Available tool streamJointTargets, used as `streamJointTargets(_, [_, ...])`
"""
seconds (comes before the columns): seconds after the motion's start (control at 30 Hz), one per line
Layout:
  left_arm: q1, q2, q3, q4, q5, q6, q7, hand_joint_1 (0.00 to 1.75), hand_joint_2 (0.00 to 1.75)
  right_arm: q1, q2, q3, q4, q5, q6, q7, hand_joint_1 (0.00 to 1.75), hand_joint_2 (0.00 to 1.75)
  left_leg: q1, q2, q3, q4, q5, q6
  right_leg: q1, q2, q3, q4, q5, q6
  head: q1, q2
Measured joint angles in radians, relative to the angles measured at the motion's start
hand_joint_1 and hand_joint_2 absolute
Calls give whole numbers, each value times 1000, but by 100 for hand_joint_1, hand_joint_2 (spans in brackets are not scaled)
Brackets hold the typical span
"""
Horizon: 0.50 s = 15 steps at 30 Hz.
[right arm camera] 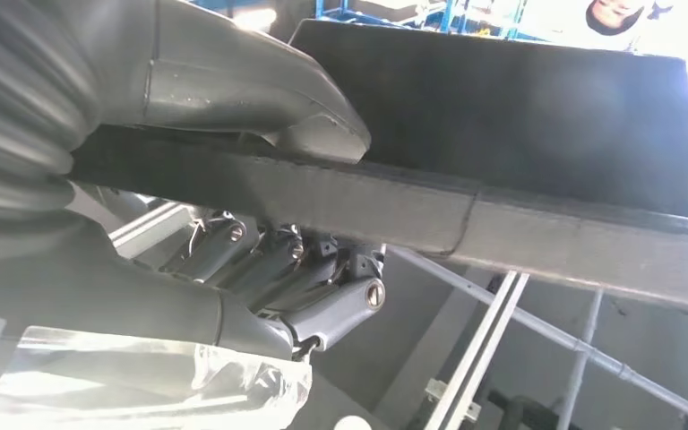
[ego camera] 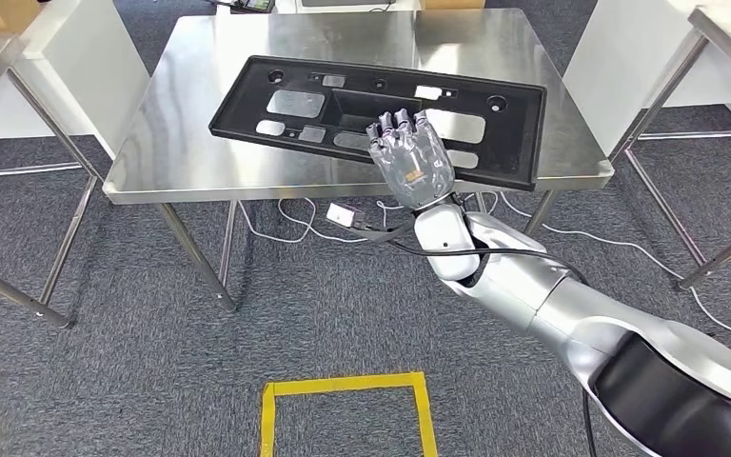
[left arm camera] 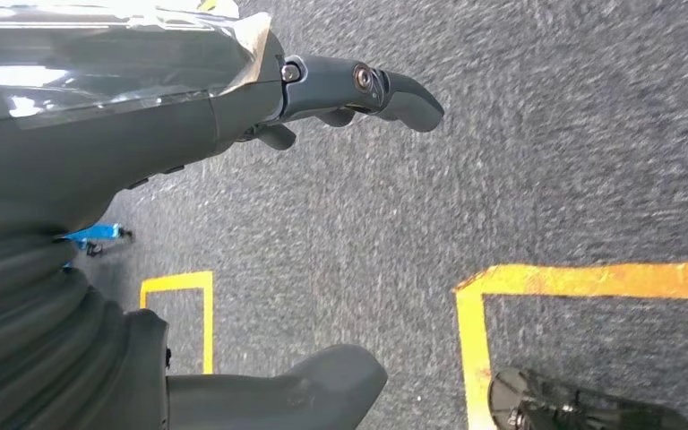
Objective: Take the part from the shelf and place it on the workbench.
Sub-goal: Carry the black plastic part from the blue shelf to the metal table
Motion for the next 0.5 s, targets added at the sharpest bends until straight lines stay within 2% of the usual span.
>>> streamJointTargets(0.03, [2,1,1,0,-1,0,0,0,175,0,2,0,1,0,-1,0,175,175,2,2,-2,2,-2,-5,-3,-7,3,-2,1,-7,0,0])
streamJointTargets(0.1, [5,2,3,0,-7,2,-1,0,175,-1,5,-6,2,0,-7,0,175,175,2,40,-17,38,-27,-15,-10,-18,11,-8,3,-21,-4,0])
streamJointTargets(0.17, [4,2,6,0,-15,2,-2,0,175,9,5,-31,2,0,-17,0,175,175,5,94,-70,152,-85,-26,-11,-27,18,-11,0,-30,-8,0])
streamJointTargets(0.2, [3,1,7,0,-19,2,-3,0,175,20,4,-52,1,0,-21,0,175,175,9,107,-105,221,-112,-32,-10,-32,20,-10,-2,-33,-9,0])
streamJointTargets(0.23, [3,1,9,0,-24,1,-3,0,175,35,3,-78,0,0,-23,0,175,175,13,114,-134,272,-126,-36,-9,-38,21,-10,-3,-34,-9,0])
streamJointTargets(0.27, [3,1,11,0,-28,0,-4,0,175,53,2,-104,-3,0,-25,-3,175,175,17,116,-146,288,-121,-39,-9,-42,23,-10,-5,-35,-9,0])
streamJointTargets(0.3, [3,1,13,0,-31,-2,-5,0,175,72,1,-130,-8,0,-26,-11,175,175,20,117,-135,260,-97,-40,-9,-45,25,-10,-7,-34,-9,0])
streamJointTargets(0.37, [3,2,18,0,-32,-1,-8,0,175,116,2,-195,-23,0,-42,-60,175,175,23,125,-66,122,-30,-40,-10,-49,32,-10,-12,-28,-9,0])
streamJointTargets(0.4, [3,2,22,0,-29,1,-10,0,175,142,5,-240,-34,-1,-58,-110,175,175,22,128,-34,59,-8,-37,-6,-50,33,-10,-15,-23,-8,0])
streamJointTargets(0.43, [2,2,28,0,-25,4,-12,0,175,173,14,-295,-48,-8,-79,-178,175,175,21,130,-13,18,3,-34,-2,-51,34,-9,-18,-19,-7,0])
streamJointTargets(0.5, [0,4,46,4,-5,-1,-29,0,175,238,43,-429,-77,-50,-112,-352,175,175,15,127,-6,1,4,-30,10,-52,33,-6,-22,-17,-3,0])
